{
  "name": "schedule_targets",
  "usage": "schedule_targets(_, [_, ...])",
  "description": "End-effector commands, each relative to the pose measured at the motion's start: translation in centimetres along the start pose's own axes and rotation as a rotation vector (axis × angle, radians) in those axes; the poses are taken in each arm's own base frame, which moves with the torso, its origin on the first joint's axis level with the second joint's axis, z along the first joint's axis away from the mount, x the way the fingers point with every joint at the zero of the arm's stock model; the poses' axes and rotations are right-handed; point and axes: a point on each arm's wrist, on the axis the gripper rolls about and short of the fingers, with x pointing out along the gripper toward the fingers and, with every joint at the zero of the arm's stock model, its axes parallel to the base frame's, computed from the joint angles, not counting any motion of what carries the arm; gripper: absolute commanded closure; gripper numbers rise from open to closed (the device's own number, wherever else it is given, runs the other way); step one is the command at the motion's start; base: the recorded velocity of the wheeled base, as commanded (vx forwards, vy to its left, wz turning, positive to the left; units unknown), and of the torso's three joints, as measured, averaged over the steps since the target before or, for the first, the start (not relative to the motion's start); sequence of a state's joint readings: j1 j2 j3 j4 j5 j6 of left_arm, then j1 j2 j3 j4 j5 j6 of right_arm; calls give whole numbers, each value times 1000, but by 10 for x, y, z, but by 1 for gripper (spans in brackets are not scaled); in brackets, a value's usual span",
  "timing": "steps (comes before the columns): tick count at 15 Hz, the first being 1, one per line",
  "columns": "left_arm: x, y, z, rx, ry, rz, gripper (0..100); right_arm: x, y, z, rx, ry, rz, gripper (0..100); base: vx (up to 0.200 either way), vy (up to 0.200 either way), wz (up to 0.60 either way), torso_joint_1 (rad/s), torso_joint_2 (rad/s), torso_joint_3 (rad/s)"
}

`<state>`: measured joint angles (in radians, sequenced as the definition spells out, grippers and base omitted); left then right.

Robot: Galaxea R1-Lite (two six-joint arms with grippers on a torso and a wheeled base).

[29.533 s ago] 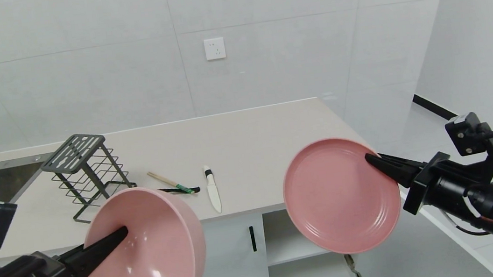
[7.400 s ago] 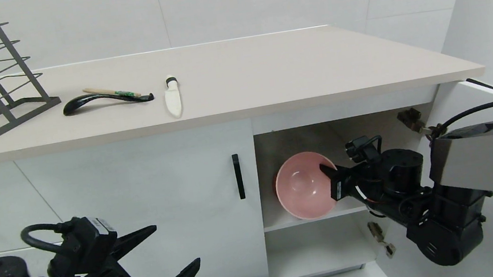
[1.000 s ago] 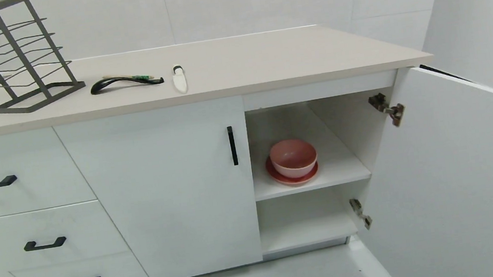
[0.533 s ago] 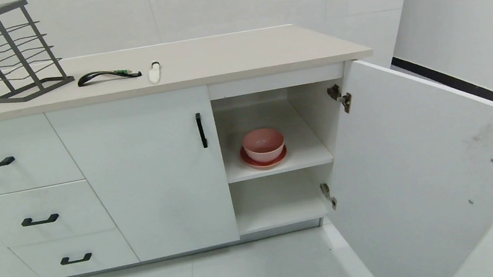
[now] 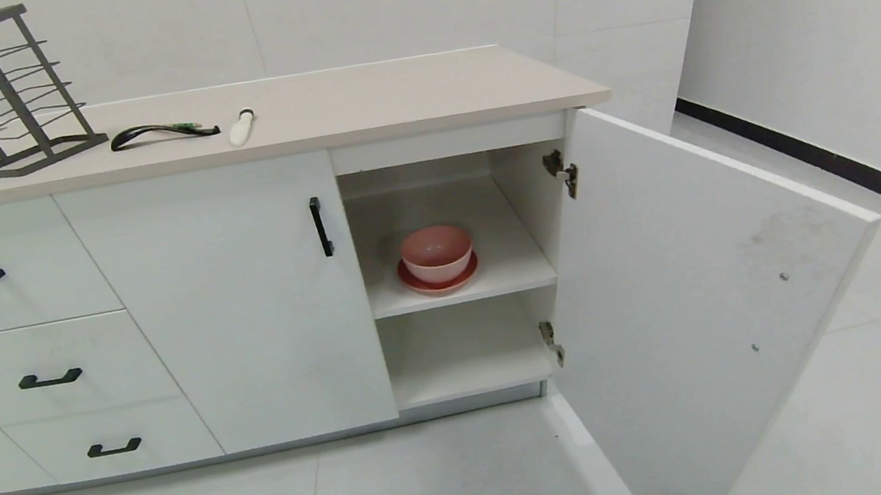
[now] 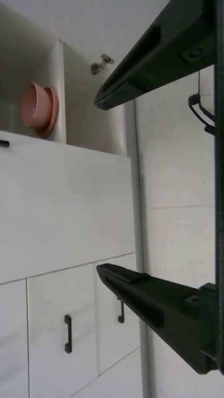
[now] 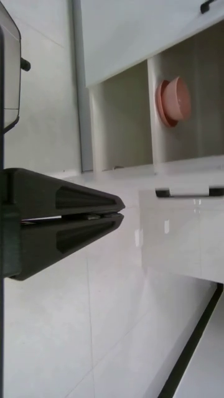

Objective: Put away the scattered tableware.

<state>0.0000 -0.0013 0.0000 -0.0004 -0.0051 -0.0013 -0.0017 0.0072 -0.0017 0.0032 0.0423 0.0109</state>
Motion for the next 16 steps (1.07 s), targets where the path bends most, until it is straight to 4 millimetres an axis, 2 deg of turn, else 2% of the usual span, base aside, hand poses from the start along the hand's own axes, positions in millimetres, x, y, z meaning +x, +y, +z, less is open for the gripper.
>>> schedule_targets(1, [0,0,0,0,0,1,0,0,0,0,0,5,1,100,-200,0,0,2,-2,2])
schedule_targets(5, [0,0,0,-2,0,2,0,0,0,0,0,5,1,100,-200,0,0,7,5,4])
schedule_targets(16, [0,0,0,-2,0,1,0,0,0,0,5,5,1,100,0,-200,0,2,2,2])
